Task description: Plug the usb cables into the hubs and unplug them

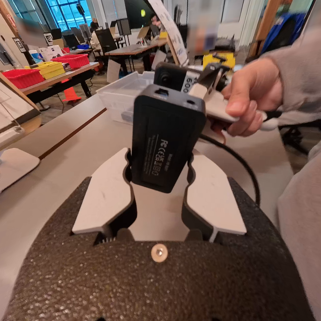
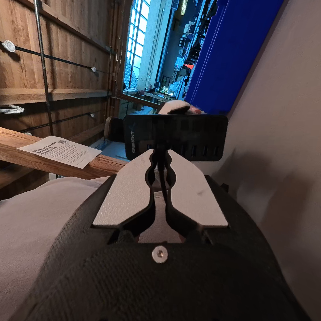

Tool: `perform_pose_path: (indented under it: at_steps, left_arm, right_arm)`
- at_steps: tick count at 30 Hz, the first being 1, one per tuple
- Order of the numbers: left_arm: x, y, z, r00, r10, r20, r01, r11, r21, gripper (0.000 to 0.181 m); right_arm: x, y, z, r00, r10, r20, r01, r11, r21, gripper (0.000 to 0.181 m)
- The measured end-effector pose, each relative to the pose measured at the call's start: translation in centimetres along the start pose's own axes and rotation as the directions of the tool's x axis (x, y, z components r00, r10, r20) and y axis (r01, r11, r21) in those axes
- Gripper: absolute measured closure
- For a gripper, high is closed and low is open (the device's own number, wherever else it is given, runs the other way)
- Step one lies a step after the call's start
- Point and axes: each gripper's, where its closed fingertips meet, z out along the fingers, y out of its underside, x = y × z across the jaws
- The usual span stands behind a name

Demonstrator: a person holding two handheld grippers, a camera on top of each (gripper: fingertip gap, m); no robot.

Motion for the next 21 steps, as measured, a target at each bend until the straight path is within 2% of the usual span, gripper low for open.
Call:
perform_pose_path:
  at_steps: [3,8,11,18,21]
  left_arm:
    - [0.0,-0.5,0.0,0.998,-0.051,-0.024,0.052,0.997,0.054,0.12]
    - [0.1,0.2,0.1,0.999,-0.025,-0.035,0.025,1.0,-0.016,0.12]
    - [0.0,0.8,0.1,0.999,-0.024,-0.04,0.022,0.998,-0.052,0.121]
    - [0.3,1.6,-0.1,0.998,-0.005,-0.059,0.002,0.999,-0.049,0.121]
    - [0.1,1.5,-0.1,0.999,-0.013,-0.052,0.011,1.0,-0.021,0.121]
  right_arm:
    - [-0.2,0.0,0.2,1.0,0.016,0.023,-0.017,1.0,0.017,0.172]
    - [0.3,0.5,0.4,0.999,0.029,0.02,-0.029,1.0,0.011,0.172]
    - [0.9,0.2,0.4,0.997,0.067,0.031,-0.069,0.995,0.071,0.173]
    - [1.5,0.7,0.6,0.996,0.09,-0.009,-0.089,0.992,0.094,0.173]
    - [1.3,0.6,0.6,0.992,0.122,0.019,-0.123,0.987,0.104,0.173]
